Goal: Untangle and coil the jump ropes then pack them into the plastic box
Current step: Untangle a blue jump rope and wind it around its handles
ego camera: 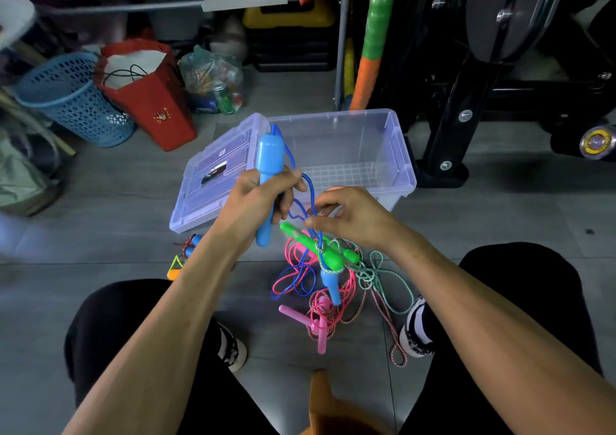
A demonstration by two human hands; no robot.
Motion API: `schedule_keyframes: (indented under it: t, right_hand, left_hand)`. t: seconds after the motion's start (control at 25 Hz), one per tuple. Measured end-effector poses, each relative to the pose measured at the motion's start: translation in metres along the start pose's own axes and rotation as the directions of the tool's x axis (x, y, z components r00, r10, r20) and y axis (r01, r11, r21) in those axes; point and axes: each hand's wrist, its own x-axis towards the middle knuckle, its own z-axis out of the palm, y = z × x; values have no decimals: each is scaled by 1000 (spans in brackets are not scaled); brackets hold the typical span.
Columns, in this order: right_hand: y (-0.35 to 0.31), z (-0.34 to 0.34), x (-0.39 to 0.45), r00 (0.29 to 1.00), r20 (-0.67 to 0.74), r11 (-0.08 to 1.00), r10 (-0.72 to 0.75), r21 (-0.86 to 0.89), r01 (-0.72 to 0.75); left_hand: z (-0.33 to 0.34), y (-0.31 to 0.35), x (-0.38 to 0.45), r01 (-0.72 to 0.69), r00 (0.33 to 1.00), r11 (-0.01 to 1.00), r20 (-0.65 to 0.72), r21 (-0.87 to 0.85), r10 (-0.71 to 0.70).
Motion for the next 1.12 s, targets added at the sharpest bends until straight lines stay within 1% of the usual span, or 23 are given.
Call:
schedule_keyframes:
  t: [0.08, 0.12, 0.16, 0.24, 0.28, 0.32, 0.36, 0.4, 0.44, 0.48, 0.52, 0.56, 0.6, 0.64, 0.68, 0.72, 0.76, 0.84, 0.88, 0.92, 1.0, 1.08, 1.12]
  right_hand:
    - [1, 3, 2, 1000, -4, 1000, -3, -27, 3]
    - [2, 3, 3, 1000, 4, 1000, 15, -28, -15]
    - [4, 1, 3, 999, 17, 999, 48, -8, -48]
    - [13, -4, 3, 987, 48, 988, 151, 15, -152]
    - [19, -7, 1, 979, 63, 980, 195, -42, -192]
    - [24, -10, -1, 973, 73, 969, 217, -138, -206]
    - [27, -12, -3, 972, 72, 954, 222, -222, -201]
    - [27, -13, -4, 975, 62, 945, 211, -267, -188]
    - [25, -15, -4, 980, 55, 947, 193, -270, -172]
    - [21, -17, -3, 984, 50, 956, 173, -251, -156]
    - [16, -18, -3, 986, 51, 962, 156, -233, -140]
    - [11, -19, -3, 988, 61, 968, 142, -219, -126]
    - [7, -19, -2, 989, 76, 973, 128, -205, -111]
    - [3, -19, -3, 990, 87, 978, 114, -186, -96]
    - [0, -20, -3, 990, 93, 983, 101, -161, -85]
    - [-1, -19, -4, 991, 93, 986, 97, -144, -83]
    - [-1, -19, -5, 991, 90, 987, 102, -138, -89]
    - [1, -21, -5, 989, 78, 986, 127, -121, -117]
    - [1, -22, -5, 990, 67, 988, 126, -100, -119]
    - [1, -22, -5, 992, 49, 990, 114, -90, -110]
    - [3, -23, -7, 998, 16, 992, 68, -111, -66]
    - [7, -25, -7, 998, 24, 984, 55, -169, -50]
    - [9, -25, -8, 997, 40, 978, 64, -199, -55]
  left_hand:
    - [-1, 2, -2, -21, 1000, 993, 17, 112, 20]
    - [-2, 3, -2, -17, 1000, 988, 4, 152, 17]
    - [-4, 4, -1, -6, 999, 985, -33, 174, 12]
    - [-9, 5, 1, 19, 987, 988, -161, 153, 6]
    - [-12, 4, 3, 34, 973, 993, -232, 109, -8]
    - [-16, 2, 6, 56, 956, 996, -293, 65, -35]
    - [-19, 0, 9, 99, 942, 994, -327, 54, -76]
    - [-22, -4, 13, 162, 934, 983, -335, 87, -124]
    - [-24, -10, 16, 238, 930, 955, -325, 177, -172]
    - [-24, -17, 18, 306, 926, 899, -316, 313, -205]
    - [-22, -22, 18, 339, 927, 836, -304, 432, -218]
    - [-17, -25, 18, 328, 938, 809, -270, 489, -217]
    - [-10, -26, 16, 282, 957, 827, -202, 487, -208]
    - [-3, -24, 13, 221, 975, 868, -109, 444, -193]
    - [4, -21, 9, 167, 984, 898, -15, 407, -176]
    - [9, -19, 8, 127, 984, 905, 60, 406, -165]
    - [11, -19, 8, 102, 981, 896, 105, 432, -163]
    - [12, -21, 10, 100, 980, 878, 104, 467, -167]
    - [12, -20, 10, 122, 983, 892, 75, 435, -170]
    - [13, -18, 10, 138, 986, 924, 42, 357, -163]
    - [16, -14, 10, 125, 992, 985, -29, 121, -123]
    - [18, -12, 10, 106, 991, 992, -75, -66, -111]
    - [17, -12, 11, 109, 990, 987, -81, -116, -119]
